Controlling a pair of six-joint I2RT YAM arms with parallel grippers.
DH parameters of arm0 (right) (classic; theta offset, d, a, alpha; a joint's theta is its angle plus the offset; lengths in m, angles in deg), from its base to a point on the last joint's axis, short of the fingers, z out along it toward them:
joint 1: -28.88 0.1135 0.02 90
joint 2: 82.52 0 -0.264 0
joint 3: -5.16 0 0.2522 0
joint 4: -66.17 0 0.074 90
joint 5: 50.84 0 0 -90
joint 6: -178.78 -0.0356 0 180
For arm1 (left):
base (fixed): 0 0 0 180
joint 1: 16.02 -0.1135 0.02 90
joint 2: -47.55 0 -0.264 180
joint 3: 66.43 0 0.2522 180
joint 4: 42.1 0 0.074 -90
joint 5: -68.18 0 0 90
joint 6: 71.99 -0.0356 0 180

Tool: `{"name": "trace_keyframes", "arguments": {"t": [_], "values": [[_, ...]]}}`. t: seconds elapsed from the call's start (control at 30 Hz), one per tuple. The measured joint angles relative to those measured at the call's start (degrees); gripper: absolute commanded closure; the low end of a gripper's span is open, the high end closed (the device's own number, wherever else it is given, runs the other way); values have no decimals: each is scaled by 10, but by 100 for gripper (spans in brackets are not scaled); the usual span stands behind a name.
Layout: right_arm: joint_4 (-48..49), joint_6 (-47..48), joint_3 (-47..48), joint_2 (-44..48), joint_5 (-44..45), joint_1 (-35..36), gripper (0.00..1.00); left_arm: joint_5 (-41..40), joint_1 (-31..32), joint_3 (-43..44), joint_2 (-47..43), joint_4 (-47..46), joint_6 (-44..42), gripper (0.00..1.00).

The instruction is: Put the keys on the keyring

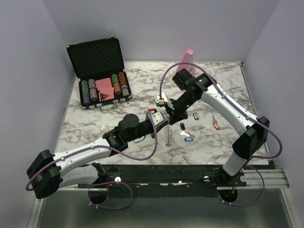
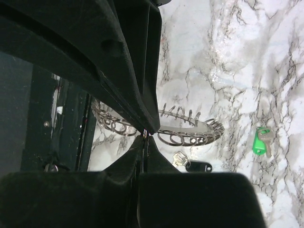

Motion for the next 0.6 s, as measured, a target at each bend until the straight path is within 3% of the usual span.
{"name": "trace_keyframes", "arguments": {"t": [0.07,0.2,0.4,0.6], "values": [[0,1,-1,0,-2,0,78,0,0,0,0,0,5,100],[2,4,-14,2,-33,0,62,0,0,-15,-12,-9,31,100],[7,4,-59,28,-78,-7,60,-4,-3,-122,-81,-110,111,100],[14,40,-97,46,-178,-44,60,-17,-4,-203,-110,-238,163,100]]}}
